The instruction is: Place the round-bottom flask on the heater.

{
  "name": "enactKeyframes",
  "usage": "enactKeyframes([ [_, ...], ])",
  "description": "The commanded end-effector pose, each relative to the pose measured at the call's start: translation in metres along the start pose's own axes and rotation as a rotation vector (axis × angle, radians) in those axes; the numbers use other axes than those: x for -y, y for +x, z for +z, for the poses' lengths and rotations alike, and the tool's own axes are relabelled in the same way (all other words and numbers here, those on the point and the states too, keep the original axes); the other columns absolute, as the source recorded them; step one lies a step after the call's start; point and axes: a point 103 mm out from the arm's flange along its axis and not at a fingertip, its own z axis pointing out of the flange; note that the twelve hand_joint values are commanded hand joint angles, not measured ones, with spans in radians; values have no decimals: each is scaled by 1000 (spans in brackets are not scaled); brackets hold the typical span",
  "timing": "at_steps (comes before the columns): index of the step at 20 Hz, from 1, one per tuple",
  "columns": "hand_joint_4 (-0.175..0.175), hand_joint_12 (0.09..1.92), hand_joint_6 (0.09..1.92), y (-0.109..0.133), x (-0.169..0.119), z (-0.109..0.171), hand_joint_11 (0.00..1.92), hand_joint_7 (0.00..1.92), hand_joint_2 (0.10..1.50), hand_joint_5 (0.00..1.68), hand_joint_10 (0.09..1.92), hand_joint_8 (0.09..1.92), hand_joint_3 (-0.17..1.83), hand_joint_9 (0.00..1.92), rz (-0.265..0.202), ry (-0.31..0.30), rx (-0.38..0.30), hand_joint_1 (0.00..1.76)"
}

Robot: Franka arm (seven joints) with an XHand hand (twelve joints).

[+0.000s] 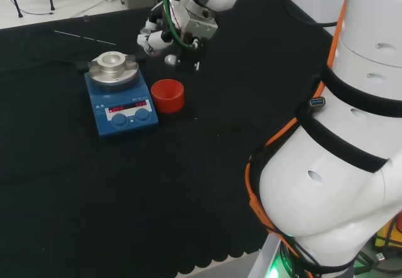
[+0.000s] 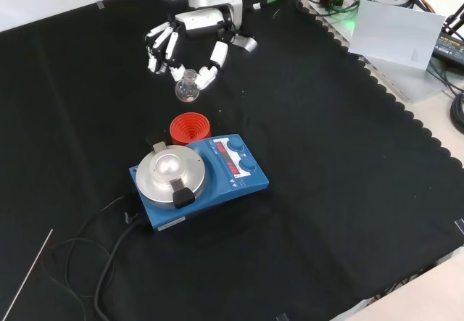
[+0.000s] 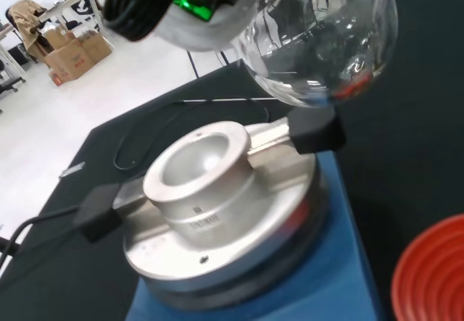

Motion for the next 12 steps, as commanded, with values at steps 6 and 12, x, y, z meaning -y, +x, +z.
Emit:
enactKeyframes([
  [6,175,1318,852,31,-38,22,282,606,675,1181,508,561,703,750,-28,38,-49,1103],
  [12,175,1317,851,45,-52,35,285,607,673,1183,507,561,705,752,-55,61,-51,1104],
])
